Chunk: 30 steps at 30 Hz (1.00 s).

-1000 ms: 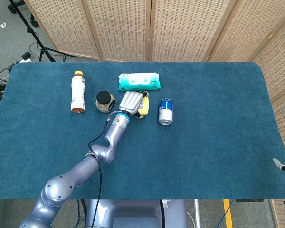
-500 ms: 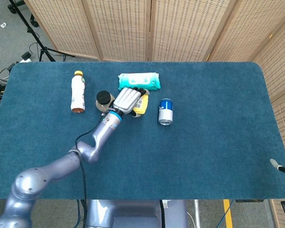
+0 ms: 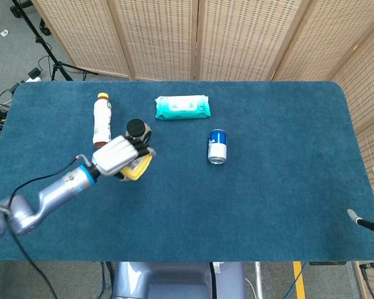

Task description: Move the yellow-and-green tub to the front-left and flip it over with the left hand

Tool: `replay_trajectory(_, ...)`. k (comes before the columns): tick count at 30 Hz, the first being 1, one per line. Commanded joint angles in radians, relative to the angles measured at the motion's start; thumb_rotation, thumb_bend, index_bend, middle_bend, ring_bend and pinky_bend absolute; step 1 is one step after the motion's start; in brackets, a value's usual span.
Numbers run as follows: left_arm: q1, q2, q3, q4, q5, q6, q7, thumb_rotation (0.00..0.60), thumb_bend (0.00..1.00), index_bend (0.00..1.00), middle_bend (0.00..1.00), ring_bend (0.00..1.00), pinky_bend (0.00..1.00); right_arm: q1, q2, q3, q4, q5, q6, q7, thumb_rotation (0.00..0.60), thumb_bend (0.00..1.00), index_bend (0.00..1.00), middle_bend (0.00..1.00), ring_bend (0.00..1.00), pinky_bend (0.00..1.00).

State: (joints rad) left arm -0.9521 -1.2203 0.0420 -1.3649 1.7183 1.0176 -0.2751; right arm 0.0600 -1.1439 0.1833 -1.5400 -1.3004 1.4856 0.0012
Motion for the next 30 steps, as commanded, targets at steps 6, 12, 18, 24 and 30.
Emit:
replay_trajectory(6,0.144,0.106,0.286,0.092,0.315,0.236,-0.210,0.600,0.18,0.54,0.49,0.41,0.44,0.006,-0.018,0.008,0.005,0.016,0.004,-0.039,0.600,0.00,0.07,0.00,0.00,0.00)
replay_trajectory(12,0.194,0.072,0.370,0.239,0.414,0.309,-0.237,0.600,0.21,0.55,0.49,0.41,0.44,0.006,-0.028,0.008,0.009,0.019,0.009,-0.056,0.600,0.00,0.07,0.00,0.00,0.00)
replay_trajectory(18,0.231,0.015,0.372,0.427,0.435,0.380,-0.241,0.600,0.20,0.55,0.49,0.41,0.44,0.003,-0.031,0.008,0.010,0.018,0.015,-0.060,0.600,0.00,0.07,0.00,0.00,0.00)
replay_trajectory(24,0.251,-0.132,0.325,0.713,0.463,0.527,-0.205,0.600,0.14,0.55,0.49,0.41,0.44,0.004,-0.034,0.006,0.009,0.013,0.016,-0.066,0.600,0.00,0.06,0.00,0.00,0.00)
replay_trajectory(30,0.280,-0.253,0.289,0.941,0.420,0.627,-0.317,0.600,0.09,0.55,0.49,0.41,0.44,0.002,-0.035,0.008,0.010,0.016,0.019,-0.066,0.600,0.00,0.07,0.00,0.00,0.00)
